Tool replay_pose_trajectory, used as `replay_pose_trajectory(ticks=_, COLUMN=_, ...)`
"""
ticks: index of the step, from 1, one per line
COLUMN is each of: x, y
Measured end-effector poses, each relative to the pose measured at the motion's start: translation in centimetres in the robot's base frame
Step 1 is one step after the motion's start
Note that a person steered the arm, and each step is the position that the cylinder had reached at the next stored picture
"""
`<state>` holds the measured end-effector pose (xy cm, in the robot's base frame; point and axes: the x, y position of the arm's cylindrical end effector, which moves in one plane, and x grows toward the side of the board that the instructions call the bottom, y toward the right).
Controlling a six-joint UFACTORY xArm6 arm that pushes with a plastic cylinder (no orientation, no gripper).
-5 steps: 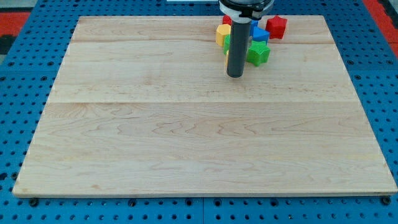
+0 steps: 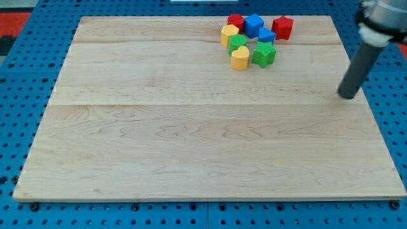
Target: Push the group of blocks a bit down
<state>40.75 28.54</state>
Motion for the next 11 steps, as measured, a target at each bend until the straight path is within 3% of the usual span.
replay_pose_trajectory(ticks=1, x=-6.4, y=6.0)
replay_pose_trajectory(ticks=2, x=-6.4, y=5.9)
replay_pose_trajectory(ticks=3, x=-9.3, y=5.5)
replay_pose_trajectory(ticks=5, x=-21.3, y=-1.2)
replay_pose_trajectory(ticks=6, x=-18.9, y=-9.1)
replay_pose_trajectory(ticks=7, x=-13.2, y=-14.1)
replay_pose_trajectory(ticks=8, x=-11.1, y=-16.9)
replay_pose_trajectory(ticks=9, x=-13.1, y=-11.4)
replay_pose_trajectory(ticks=10, x=-17.3, y=-9.9)
replay_pose_trajectory(ticks=11, x=-21.2, y=-16.9)
